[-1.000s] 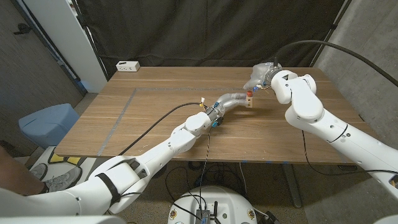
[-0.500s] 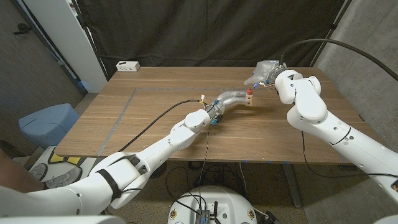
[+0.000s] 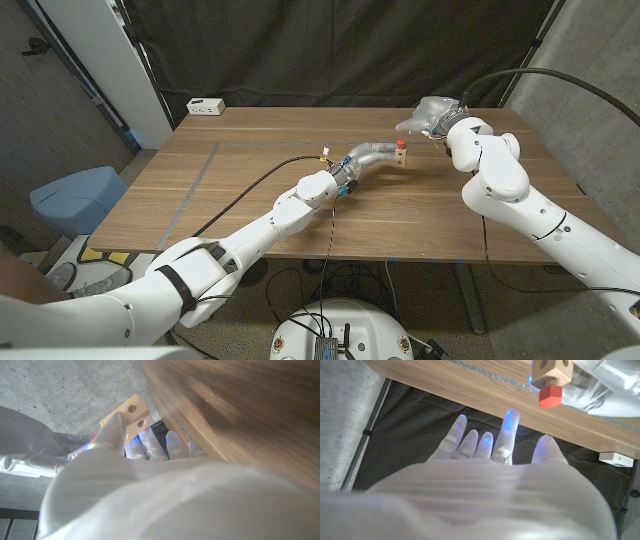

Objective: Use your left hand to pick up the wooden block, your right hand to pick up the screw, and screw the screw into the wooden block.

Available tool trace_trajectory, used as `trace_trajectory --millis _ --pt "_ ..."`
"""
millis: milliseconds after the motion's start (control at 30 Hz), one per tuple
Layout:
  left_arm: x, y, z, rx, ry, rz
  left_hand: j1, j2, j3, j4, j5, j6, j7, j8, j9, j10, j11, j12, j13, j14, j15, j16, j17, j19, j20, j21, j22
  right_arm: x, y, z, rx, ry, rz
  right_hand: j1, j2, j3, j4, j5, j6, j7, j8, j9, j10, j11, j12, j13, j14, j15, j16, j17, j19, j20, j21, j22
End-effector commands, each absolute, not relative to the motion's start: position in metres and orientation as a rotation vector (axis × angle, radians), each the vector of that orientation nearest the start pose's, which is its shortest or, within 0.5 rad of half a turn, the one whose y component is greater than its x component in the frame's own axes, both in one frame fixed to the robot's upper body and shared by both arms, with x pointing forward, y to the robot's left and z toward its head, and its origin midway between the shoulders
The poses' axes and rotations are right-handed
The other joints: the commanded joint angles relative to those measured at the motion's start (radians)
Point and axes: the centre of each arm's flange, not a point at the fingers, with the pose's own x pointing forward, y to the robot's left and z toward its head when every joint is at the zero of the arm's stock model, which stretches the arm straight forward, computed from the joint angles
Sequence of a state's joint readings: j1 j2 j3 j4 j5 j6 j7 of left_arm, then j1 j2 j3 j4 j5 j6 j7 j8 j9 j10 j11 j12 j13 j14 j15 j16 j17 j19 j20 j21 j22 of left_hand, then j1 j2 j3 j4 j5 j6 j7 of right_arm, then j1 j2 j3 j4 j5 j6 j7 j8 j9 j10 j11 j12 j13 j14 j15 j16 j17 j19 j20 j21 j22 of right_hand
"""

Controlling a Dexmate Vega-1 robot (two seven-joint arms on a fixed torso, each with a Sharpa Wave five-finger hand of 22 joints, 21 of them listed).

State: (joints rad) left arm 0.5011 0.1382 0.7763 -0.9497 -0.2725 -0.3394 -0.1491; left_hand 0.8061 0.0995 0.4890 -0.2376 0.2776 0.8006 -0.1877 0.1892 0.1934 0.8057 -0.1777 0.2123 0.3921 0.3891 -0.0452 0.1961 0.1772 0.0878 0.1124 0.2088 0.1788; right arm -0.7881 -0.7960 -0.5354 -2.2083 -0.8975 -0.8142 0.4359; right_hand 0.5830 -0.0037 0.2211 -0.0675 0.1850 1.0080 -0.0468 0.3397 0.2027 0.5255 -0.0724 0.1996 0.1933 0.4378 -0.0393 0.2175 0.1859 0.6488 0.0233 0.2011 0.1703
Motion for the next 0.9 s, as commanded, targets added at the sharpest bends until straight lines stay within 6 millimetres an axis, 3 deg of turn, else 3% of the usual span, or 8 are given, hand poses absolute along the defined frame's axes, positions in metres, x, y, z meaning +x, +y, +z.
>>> trace_trajectory --millis 33,467,900 --pt "0.670 0.008 -0.003 0.382 -0.625 -0.663 -0.046 0.059 0.081 0.074 0.006 0.078 0.058 0.009 0.004 0.009 0.000 0.004 0.005 0.010 0.000 0.005 0.000 0.007 0.002 0.002 0.005 0.514 -0.239 0.098 -1.322 -0.391 -0.348 -0.005 0.007 0.001 -0.009 -0.002 -0.012 -0.001 -0.007 0.001 -0.001 0.016 -0.004 0.004 0.002 0.005 -0.005 0.004 0.004 0.003 0.000 0.002" --pt "0.674 0.015 0.003 0.370 -0.635 -0.649 -0.043 0.057 0.079 0.071 0.006 0.078 0.056 0.009 0.004 0.013 -0.002 0.005 0.005 0.011 -0.002 0.006 0.000 0.007 0.001 0.002 0.005 0.516 -0.255 0.092 -1.132 -0.441 -0.371 -0.010 0.006 -0.003 -0.015 -0.003 -0.049 0.011 -0.030 0.002 -0.006 0.033 -0.006 0.004 0.000 0.017 -0.008 0.004 -0.002 0.013 -0.005 0.001" --pt "0.668 0.018 0.009 0.372 -0.658 -0.652 -0.042 0.055 0.076 0.071 0.005 0.078 0.059 0.009 0.004 0.013 -0.003 0.004 0.005 0.010 -0.001 0.006 0.000 0.007 0.001 0.002 0.005 0.519 -0.261 0.071 -0.886 -0.531 -0.382 -0.011 0.007 -0.004 -0.023 -0.005 -0.076 0.025 -0.051 0.001 -0.014 0.046 -0.006 0.005 0.001 0.027 -0.010 0.003 -0.009 0.022 -0.009 0.001"
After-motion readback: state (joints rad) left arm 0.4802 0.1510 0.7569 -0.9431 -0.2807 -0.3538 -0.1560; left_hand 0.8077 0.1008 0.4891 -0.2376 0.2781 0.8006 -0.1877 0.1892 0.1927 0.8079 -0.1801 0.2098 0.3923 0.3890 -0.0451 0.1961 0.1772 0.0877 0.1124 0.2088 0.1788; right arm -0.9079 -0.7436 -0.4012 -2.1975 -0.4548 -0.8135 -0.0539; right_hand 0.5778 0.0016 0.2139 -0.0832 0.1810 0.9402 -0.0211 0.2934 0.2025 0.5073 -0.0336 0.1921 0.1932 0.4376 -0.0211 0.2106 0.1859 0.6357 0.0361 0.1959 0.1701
